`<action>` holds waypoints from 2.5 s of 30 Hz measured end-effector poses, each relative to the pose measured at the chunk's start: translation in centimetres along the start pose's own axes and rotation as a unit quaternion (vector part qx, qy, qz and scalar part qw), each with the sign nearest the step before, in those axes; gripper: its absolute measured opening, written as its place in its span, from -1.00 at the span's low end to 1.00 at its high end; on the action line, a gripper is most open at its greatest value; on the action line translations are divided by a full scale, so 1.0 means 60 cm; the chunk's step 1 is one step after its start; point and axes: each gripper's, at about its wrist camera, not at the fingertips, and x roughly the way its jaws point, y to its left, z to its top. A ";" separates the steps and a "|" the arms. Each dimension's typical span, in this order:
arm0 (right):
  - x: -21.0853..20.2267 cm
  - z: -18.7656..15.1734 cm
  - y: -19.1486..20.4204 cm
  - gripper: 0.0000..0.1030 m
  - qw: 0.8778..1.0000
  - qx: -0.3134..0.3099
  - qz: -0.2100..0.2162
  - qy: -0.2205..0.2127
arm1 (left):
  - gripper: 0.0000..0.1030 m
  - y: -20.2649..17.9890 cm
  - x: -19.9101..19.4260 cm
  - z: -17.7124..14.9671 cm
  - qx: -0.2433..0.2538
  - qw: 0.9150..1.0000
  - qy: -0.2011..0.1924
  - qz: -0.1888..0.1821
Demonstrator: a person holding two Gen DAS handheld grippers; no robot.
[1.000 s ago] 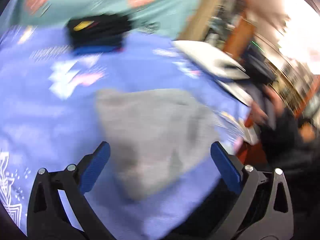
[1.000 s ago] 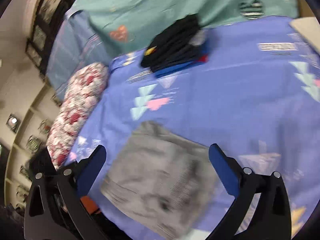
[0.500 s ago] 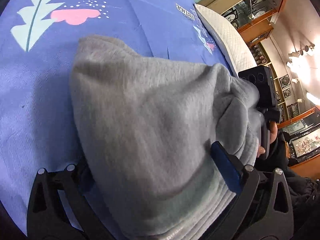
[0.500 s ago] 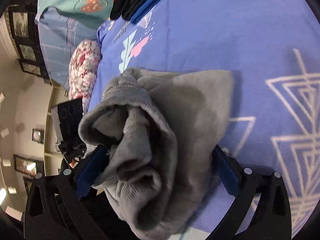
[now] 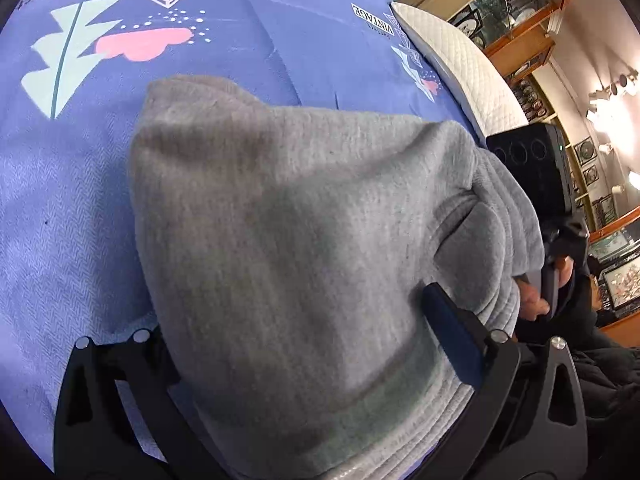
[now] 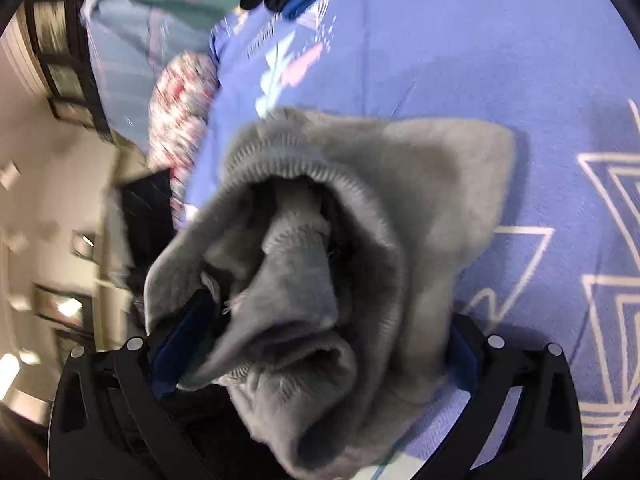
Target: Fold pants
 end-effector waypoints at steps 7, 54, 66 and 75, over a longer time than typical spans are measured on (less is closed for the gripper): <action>-0.027 -0.041 0.039 0.20 0.994 -0.070 -0.045 -0.064 | 0.76 -0.027 -0.034 -0.026 0.010 0.998 -0.069 -0.009; -0.125 0.103 0.161 0.97 0.854 -0.217 -0.297 -0.368 | 0.96 -0.055 -0.257 0.065 0.024 0.895 -0.359 0.264; -0.079 -0.067 0.078 0.97 0.827 -0.181 -0.350 -0.401 | 0.96 -0.066 -0.159 -0.088 0.005 0.861 -0.359 0.360; -0.073 -0.062 0.075 0.97 0.825 -0.180 -0.368 -0.389 | 0.96 -0.066 -0.142 -0.093 0.001 0.837 -0.352 0.418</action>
